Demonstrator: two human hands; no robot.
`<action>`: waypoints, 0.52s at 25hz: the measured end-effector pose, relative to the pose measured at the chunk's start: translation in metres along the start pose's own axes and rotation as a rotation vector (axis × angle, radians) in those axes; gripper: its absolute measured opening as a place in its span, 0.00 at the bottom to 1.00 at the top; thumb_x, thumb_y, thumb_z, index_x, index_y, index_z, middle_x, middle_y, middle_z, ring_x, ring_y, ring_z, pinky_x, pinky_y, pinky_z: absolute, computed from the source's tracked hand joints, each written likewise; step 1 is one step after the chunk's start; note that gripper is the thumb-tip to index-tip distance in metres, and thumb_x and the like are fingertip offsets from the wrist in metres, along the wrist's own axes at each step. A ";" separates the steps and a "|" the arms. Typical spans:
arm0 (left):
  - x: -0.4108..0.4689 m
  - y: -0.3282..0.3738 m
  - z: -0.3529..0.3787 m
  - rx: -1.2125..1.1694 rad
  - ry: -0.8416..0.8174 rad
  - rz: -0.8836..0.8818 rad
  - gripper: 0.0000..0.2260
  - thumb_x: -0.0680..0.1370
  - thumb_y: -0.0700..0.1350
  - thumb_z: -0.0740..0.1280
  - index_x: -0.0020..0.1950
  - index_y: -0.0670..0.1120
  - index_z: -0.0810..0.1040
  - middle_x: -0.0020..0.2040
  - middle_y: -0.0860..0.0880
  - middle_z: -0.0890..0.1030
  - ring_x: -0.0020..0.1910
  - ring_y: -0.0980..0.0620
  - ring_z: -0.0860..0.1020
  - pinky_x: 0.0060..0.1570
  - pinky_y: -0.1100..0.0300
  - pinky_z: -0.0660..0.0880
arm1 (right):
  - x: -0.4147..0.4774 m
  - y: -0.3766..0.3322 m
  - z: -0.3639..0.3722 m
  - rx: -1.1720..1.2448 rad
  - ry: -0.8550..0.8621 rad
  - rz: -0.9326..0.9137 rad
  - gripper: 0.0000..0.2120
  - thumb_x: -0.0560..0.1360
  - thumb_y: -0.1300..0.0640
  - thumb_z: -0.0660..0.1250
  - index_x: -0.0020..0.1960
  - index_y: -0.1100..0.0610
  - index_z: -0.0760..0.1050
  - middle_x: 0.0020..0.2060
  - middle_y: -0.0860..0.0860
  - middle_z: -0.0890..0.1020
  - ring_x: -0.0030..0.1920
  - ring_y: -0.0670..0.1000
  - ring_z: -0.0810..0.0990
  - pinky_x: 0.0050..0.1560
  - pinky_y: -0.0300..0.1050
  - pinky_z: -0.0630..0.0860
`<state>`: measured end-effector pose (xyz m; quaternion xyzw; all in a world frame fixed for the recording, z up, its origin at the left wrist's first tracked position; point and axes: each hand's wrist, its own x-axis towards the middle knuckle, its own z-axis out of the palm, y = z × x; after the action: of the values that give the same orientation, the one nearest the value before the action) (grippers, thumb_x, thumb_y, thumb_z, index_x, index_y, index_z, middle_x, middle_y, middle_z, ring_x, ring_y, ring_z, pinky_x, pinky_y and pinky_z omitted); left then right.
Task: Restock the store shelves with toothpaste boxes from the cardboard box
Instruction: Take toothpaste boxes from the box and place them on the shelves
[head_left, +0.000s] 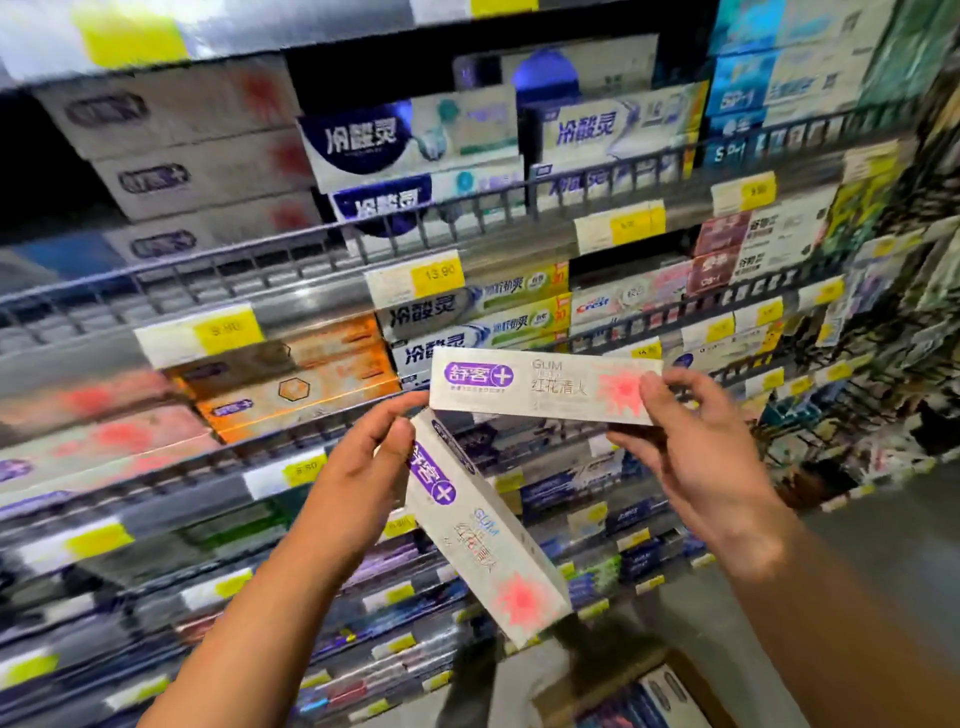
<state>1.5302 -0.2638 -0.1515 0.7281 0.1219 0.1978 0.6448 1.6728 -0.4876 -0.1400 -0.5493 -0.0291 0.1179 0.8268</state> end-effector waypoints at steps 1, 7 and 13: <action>-0.001 0.005 -0.010 0.000 0.011 0.015 0.18 0.73 0.63 0.64 0.59 0.57 0.78 0.43 0.53 0.84 0.37 0.57 0.80 0.36 0.62 0.75 | -0.002 -0.002 0.012 -0.008 -0.020 0.005 0.07 0.77 0.58 0.65 0.54 0.57 0.71 0.48 0.53 0.81 0.42 0.46 0.85 0.40 0.41 0.81; -0.008 0.039 -0.093 0.073 0.114 0.106 0.16 0.75 0.57 0.62 0.61 0.54 0.75 0.41 0.54 0.83 0.32 0.61 0.77 0.31 0.70 0.71 | -0.009 -0.002 0.110 0.003 -0.092 -0.063 0.03 0.77 0.60 0.64 0.50 0.55 0.71 0.46 0.54 0.81 0.45 0.51 0.83 0.42 0.45 0.83; -0.011 0.072 -0.170 0.075 0.143 0.130 0.13 0.78 0.54 0.65 0.62 0.58 0.74 0.47 0.47 0.82 0.35 0.56 0.80 0.30 0.63 0.74 | -0.015 -0.003 0.194 -0.001 -0.169 -0.145 0.05 0.77 0.61 0.65 0.50 0.53 0.72 0.45 0.54 0.82 0.46 0.53 0.82 0.46 0.49 0.82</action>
<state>1.4394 -0.1266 -0.0667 0.7421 0.1273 0.2862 0.5926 1.6244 -0.3175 -0.0597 -0.5344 -0.1383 0.1036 0.8274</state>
